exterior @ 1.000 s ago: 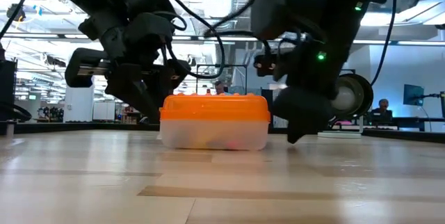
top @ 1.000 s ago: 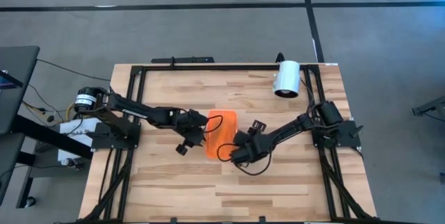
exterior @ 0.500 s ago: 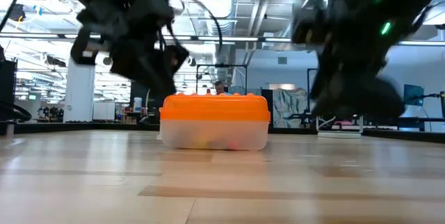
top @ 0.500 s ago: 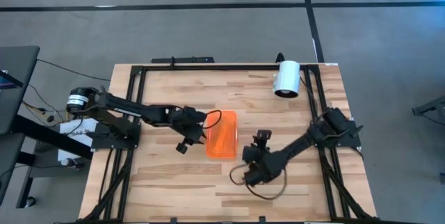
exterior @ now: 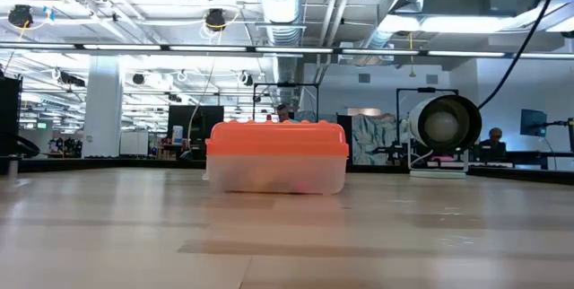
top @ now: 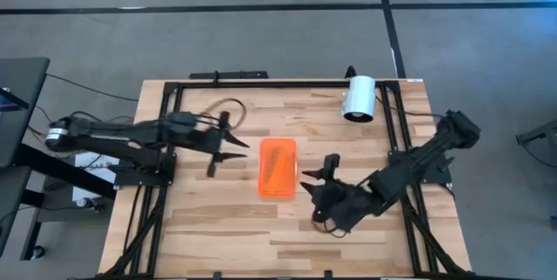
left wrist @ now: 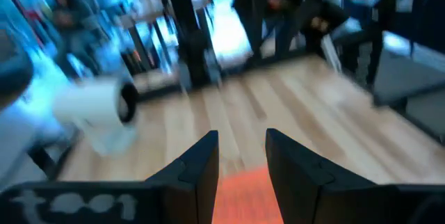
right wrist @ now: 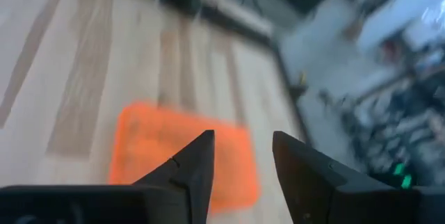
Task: Pick & place school supplies into a supply box
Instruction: Return to Home Position
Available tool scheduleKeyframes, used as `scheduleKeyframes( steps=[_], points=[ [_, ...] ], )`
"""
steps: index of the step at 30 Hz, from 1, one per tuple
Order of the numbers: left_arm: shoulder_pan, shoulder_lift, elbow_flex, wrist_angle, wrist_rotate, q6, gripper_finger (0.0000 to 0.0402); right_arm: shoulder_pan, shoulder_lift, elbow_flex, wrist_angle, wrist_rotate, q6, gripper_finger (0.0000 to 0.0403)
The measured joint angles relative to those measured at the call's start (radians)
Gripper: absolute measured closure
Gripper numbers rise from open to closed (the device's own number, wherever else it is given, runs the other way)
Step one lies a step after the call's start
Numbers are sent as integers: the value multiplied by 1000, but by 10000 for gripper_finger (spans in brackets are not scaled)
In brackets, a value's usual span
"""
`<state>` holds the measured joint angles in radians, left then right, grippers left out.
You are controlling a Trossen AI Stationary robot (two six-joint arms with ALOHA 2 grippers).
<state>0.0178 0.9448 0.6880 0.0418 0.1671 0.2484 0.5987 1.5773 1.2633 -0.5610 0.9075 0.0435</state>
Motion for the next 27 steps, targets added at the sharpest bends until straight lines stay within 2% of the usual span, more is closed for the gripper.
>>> scheduleKeyframes(
  steps=[5,8,12,16,21,27],
  points=[
    [5,-174,0,19,-7,12,292,-10,-80,0,185,6,-323,270],
    [20,-275,0,-32,-24,20,292,-29,-126,0,258,-20,-413,270],
    [54,-400,-9,-148,-13,18,292,-86,-212,-1,217,-228,-406,269],
    [73,-505,-82,-173,21,-4,292,-160,-313,-78,239,-460,-402,269],
    [94,-625,-244,-89,8,-55,292,-246,-452,-285,450,-531,-409,269],
    [120,-724,-371,-42,5,-117,292,-325,-574,-522,710,-681,-386,269]
  ],
)
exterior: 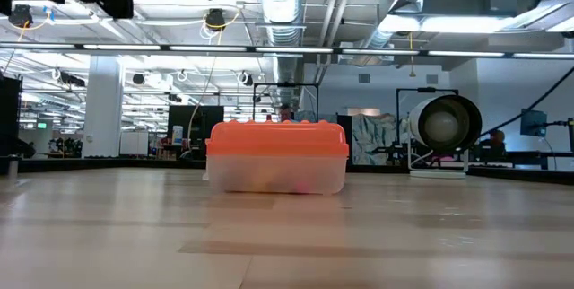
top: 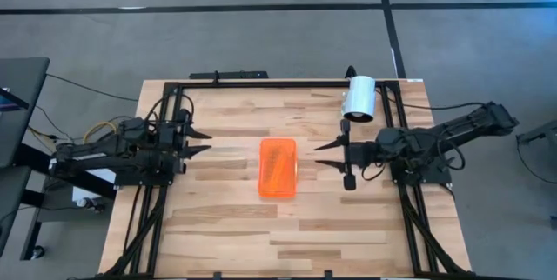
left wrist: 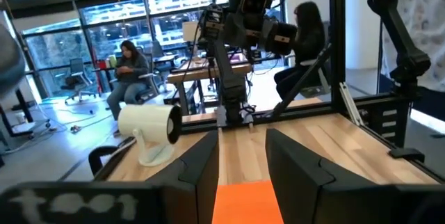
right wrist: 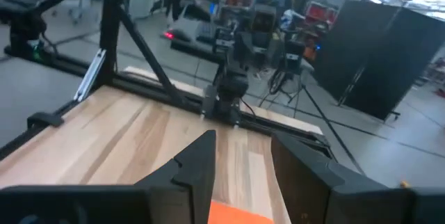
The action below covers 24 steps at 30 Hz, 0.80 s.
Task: Pick & place school supplies into a supply box
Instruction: Return to Home Position
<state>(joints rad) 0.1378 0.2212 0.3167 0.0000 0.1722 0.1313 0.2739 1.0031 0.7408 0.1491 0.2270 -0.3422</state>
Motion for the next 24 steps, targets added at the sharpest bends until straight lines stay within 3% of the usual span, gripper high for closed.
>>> scheduleKeyframes(
  steps=[16,24],
  points=[
    [-60,-28,-175,188,33,-117,292,12,-43,-279,318,-1,119,269],
    [-67,-32,-222,189,29,-139,292,5,-45,-463,583,7,136,269]
  ],
)
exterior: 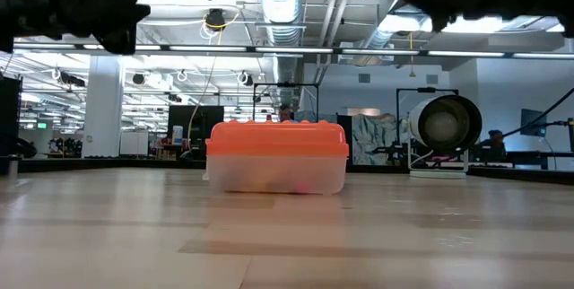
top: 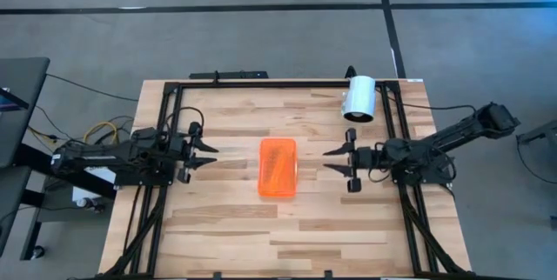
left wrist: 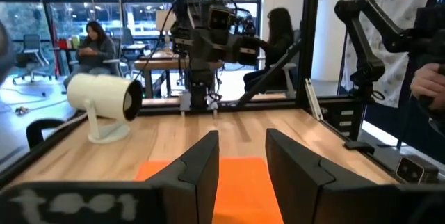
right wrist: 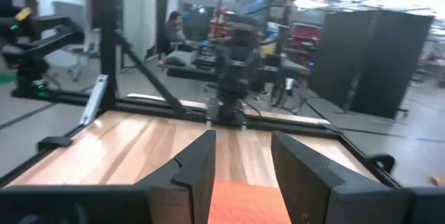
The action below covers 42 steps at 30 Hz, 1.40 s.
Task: Pick & place school supplies into a supply box
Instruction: Return to Home Position
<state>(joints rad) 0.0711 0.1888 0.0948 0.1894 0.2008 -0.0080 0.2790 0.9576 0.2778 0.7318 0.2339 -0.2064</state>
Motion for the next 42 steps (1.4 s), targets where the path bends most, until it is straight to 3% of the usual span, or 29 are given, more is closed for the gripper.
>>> scheduleKeyframes(
  steps=[3,7,9,14,18,25,29,34,37,42],
  points=[
    [0,-9,-23,4,-3,-9,292,-66,-38,-61,31,-54,31,269],
    [0,-9,-29,10,-7,-15,292,-210,-62,-89,15,-322,62,269],
    [0,-9,-29,4,-7,-10,292,-260,-59,-92,16,-387,76,269],
    [0,-9,-29,-40,-23,1,292,-257,-53,-147,61,-383,26,269],
    [1,-8,-29,-91,-40,0,292,-231,-61,-270,267,-308,-2,269],
    [1,-9,-29,-80,-30,7,292,-263,-103,-269,197,-294,23,269],
    [1,-12,-29,-83,-26,16,292,-287,-110,-270,186,-360,14,269],
    [1,-98,-29,-155,-3,27,292,-286,-168,-271,142,-366,-15,269],
    [1,-189,-29,-213,-4,30,292,-286,-229,-271,140,-366,-36,269],
    [0,-179,-2,-281,-19,21,292,-286,-378,-271,1,-366,-55,269]
  ],
)
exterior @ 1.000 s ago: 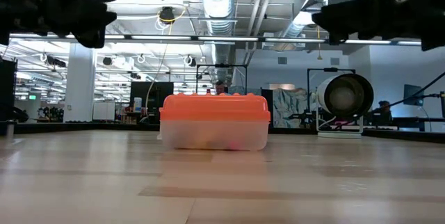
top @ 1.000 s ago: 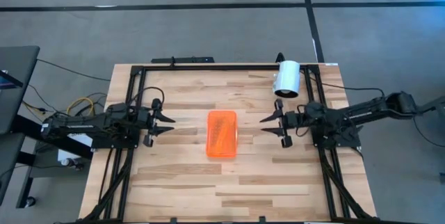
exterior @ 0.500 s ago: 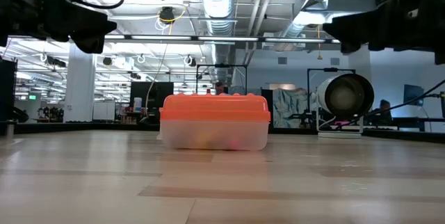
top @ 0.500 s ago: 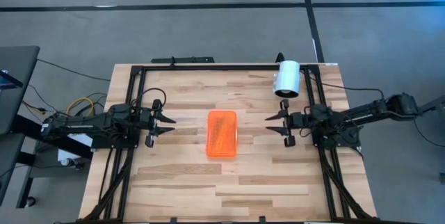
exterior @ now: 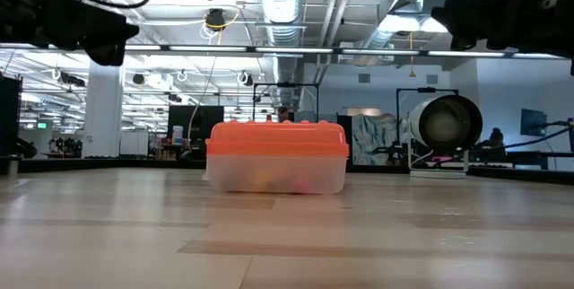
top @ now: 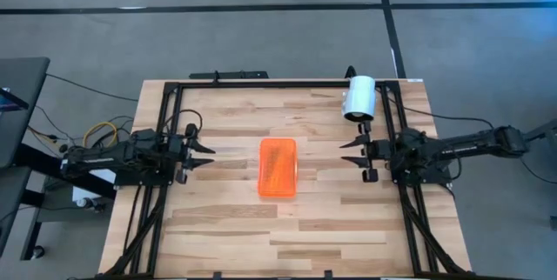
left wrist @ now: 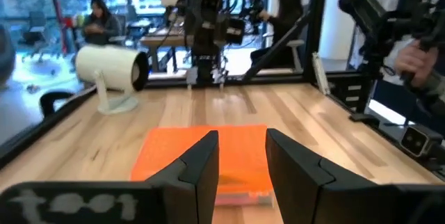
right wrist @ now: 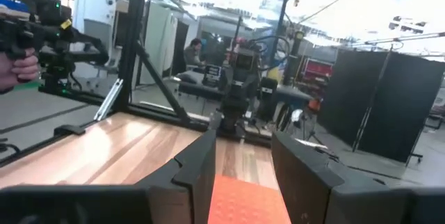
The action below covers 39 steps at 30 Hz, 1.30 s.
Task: Pick & place school supplies into a supply box
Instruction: Return to Home Position
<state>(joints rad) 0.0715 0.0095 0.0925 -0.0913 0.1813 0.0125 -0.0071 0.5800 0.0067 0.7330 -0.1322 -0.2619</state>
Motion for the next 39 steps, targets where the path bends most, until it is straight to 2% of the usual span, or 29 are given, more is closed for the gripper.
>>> scheduleKeyframes(
  steps=[9,14,20,24,32,39],
  points=[
    [0,-8,-1,-25,-7,-4,292,46,-277,0,-231,12,-16,269],
    [0,-8,3,-33,-11,1,292,68,-403,-1,-368,101,0,269],
    [0,-8,3,-65,-30,0,292,94,-510,-1,-466,129,12,269],
    [0,-8,3,-65,-29,13,292,105,-577,-1,-535,205,37,269],
    [0,-3,-81,148,-5,11,292,106,-579,-2,-540,217,62,269],
    [0,-6,-82,150,-26,13,292,107,-579,-2,-548,214,130,269]
  ],
)
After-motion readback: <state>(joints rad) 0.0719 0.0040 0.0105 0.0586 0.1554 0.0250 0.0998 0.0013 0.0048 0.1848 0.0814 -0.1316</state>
